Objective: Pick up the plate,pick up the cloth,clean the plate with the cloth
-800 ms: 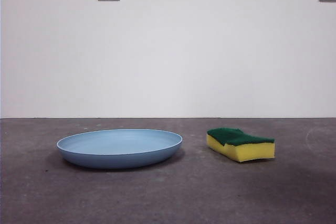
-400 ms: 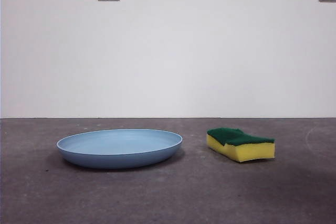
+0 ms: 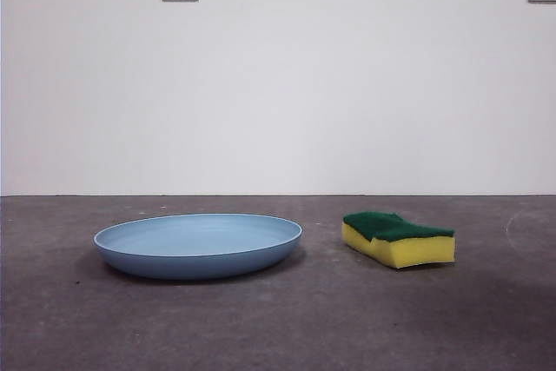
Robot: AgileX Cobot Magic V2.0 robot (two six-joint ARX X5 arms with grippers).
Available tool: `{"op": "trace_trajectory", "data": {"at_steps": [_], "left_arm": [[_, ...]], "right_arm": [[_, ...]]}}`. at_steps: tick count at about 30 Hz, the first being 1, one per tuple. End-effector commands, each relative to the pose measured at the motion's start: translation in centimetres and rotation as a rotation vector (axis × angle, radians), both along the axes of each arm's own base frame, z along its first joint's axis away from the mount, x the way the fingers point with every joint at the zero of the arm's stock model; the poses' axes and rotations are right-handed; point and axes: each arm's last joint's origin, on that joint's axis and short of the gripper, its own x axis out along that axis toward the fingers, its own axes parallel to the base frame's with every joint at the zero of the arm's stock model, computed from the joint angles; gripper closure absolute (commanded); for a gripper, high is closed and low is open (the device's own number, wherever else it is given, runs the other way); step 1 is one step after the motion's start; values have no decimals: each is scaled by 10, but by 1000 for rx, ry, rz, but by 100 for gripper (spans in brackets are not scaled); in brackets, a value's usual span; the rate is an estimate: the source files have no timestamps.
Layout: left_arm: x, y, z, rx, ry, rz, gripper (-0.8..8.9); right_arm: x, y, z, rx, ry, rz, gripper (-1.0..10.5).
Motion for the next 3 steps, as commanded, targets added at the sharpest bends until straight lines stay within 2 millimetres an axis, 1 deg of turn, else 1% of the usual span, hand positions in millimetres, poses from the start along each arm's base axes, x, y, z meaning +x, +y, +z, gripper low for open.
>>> {"op": "trace_trajectory", "data": {"at_steps": [1, 3], "left_arm": [[1, 0, -4, 11, 9, 2, 817], [1, 0, -4, 11, 9, 2, 817]], "right_arm": [[0, 0, -4, 8, 21, -3, 946], [0, 0, -4, 8, 21, -2, 946]]}}
